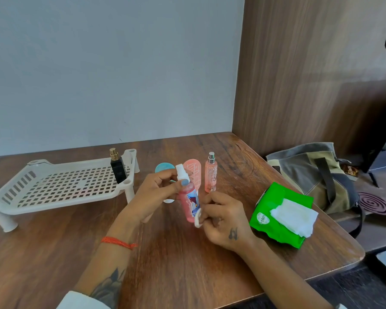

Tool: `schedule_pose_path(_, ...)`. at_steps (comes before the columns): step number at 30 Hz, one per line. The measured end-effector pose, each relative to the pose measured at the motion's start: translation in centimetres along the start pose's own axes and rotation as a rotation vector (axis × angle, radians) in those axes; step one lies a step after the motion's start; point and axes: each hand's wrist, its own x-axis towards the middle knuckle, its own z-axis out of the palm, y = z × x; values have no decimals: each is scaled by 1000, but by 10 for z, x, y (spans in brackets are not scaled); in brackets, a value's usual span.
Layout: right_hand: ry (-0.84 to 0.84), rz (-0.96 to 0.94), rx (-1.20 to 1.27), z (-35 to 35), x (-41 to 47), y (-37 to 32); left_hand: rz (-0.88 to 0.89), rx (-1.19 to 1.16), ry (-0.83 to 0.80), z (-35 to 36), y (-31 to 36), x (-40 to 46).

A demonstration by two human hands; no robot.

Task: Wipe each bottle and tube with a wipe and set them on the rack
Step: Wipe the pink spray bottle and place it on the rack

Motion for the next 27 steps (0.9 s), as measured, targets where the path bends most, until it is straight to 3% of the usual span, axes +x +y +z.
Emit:
schedule_pose_path(5,269,118,166,0,6,2,-39,-38,-29,-4,1,0)
schedule_pose_path(7,298,142,177,1,8,2,-43,-53,-70,-2,1,-2)
schedule_pose_path(14,171,311,360,1,8,1,-24,-88,-30,-1,2,-2)
schedule_pose_path(18,28,614,463,-2,6,2,2,-144,23,0,5,-2)
schedule_pose_path(23,-91,1041,1055,-7,15,-2,31,-176,57,-2,7,-1)
schedule_pose_path(27,-160,1184,1249,-15,20,-6,51,-74,72,-2,7,-1)
